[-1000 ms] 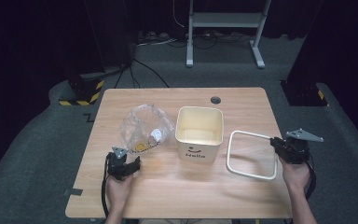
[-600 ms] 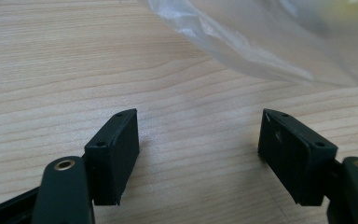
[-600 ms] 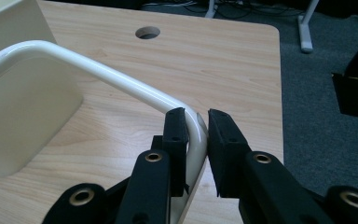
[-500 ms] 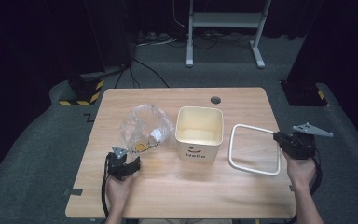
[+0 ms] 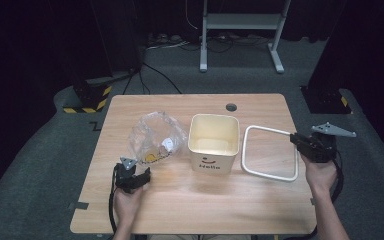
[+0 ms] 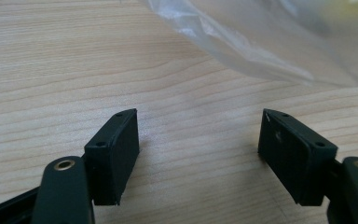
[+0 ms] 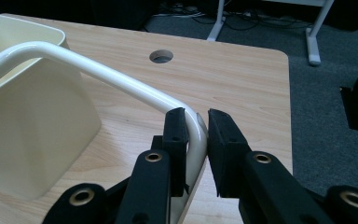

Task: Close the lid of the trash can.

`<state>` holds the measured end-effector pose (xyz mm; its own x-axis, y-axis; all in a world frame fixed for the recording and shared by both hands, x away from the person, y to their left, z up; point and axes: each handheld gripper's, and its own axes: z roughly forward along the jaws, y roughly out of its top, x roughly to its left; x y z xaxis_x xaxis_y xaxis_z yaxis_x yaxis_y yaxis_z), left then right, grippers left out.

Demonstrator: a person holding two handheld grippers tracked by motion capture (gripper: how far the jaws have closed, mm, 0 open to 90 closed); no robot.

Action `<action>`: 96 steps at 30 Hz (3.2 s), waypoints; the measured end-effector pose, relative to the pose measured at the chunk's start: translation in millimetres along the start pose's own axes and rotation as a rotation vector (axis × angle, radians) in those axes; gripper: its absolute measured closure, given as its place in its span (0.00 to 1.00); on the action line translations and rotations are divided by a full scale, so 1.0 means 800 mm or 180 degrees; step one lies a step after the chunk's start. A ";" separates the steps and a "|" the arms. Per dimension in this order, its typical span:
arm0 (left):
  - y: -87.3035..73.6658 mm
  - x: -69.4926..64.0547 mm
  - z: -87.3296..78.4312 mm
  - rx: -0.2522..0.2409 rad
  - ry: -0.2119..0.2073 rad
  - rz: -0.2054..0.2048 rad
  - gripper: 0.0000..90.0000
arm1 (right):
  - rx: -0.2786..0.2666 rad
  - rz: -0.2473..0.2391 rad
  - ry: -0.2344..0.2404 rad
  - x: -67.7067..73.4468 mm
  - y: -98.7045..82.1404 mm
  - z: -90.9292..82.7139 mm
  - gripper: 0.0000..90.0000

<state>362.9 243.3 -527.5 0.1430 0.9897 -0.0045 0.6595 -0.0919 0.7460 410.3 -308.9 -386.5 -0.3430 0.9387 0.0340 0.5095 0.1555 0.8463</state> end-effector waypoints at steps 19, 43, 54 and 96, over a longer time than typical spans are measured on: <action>0.000 0.000 0.000 0.0005 -0.0001 0.0005 0.32 | -0.0011 -0.0078 0.0083 0.022 0.020 0.012 0.87; 0.000 0.000 0.000 0.0005 -0.0001 0.0006 0.32 | -0.0027 -0.0053 0.0220 0.047 0.040 0.033 0.87; 0.000 0.000 0.000 0.0003 0.0003 0.0015 0.32 | -0.0046 -0.0056 0.0277 0.056 0.047 0.041 0.86; 0.000 0.000 0.000 0.0006 -0.0001 0.0024 0.31 | 0.0190 -0.0259 0.0457 0.107 0.077 0.077 0.87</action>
<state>362.9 243.6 -527.3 0.1481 0.9890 0.0009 0.6598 -0.0995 0.7448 461.0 -199.8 -364.6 -0.4920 0.8694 0.0460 0.5201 0.2511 0.8164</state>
